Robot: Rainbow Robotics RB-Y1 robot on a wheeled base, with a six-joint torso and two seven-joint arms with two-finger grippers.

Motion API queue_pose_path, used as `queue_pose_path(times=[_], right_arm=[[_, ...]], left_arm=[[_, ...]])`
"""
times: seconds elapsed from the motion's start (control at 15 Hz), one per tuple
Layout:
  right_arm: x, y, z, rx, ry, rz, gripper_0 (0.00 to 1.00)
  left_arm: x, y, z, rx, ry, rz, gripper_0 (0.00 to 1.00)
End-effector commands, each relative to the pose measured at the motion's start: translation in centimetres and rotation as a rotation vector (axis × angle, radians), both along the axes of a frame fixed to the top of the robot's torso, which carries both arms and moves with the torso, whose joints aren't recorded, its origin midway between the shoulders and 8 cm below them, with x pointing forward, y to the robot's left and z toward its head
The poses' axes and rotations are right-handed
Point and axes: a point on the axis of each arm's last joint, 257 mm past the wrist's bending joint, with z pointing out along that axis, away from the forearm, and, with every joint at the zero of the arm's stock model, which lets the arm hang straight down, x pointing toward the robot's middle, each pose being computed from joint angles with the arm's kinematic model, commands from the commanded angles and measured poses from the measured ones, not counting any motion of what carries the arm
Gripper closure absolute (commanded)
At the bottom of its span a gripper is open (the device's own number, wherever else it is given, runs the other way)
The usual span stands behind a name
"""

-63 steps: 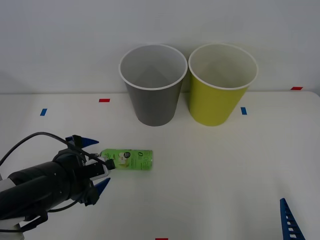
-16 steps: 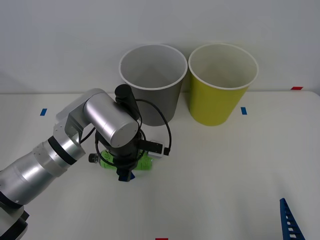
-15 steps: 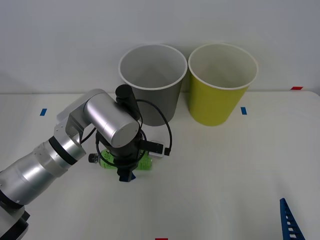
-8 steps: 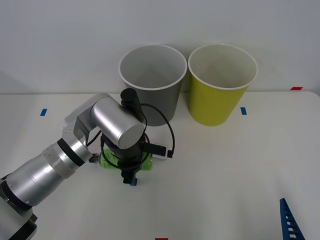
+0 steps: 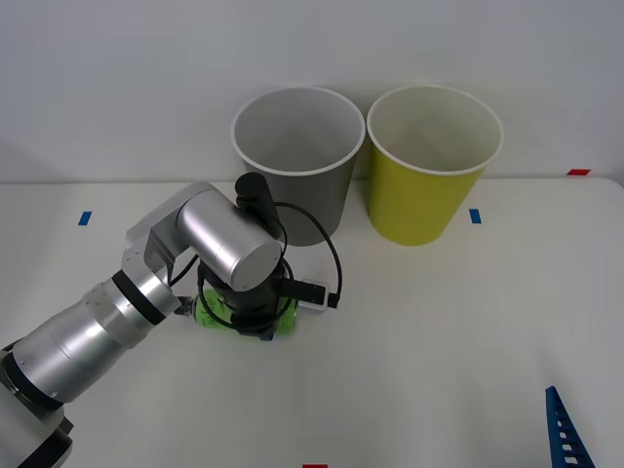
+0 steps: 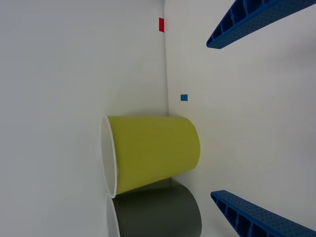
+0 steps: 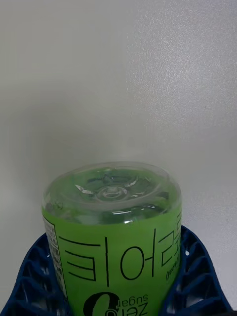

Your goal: Put cans in the gray bin and PET bottles in the light green bin.

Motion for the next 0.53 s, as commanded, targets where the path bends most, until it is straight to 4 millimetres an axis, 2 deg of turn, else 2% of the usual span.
queue_pose_path(times=[0.07,0.33,0.53], right_arm=[[0.0,0.0,0.0,0.0,0.0,0.0,0.0],[0.0,0.0,0.0,0.0,0.0,0.0,0.0],[0.0,0.0,0.0,0.0,0.0,0.0,0.0]], left_arm=[[-0.3,-0.5,0.2,-0.016,0.005,0.001,1.0],[0.3,-1.8,2.4,-0.088,-0.017,0.027,1.0],[0.5,-3.2,5.3,-0.188,-0.043,0.166,1.0]])
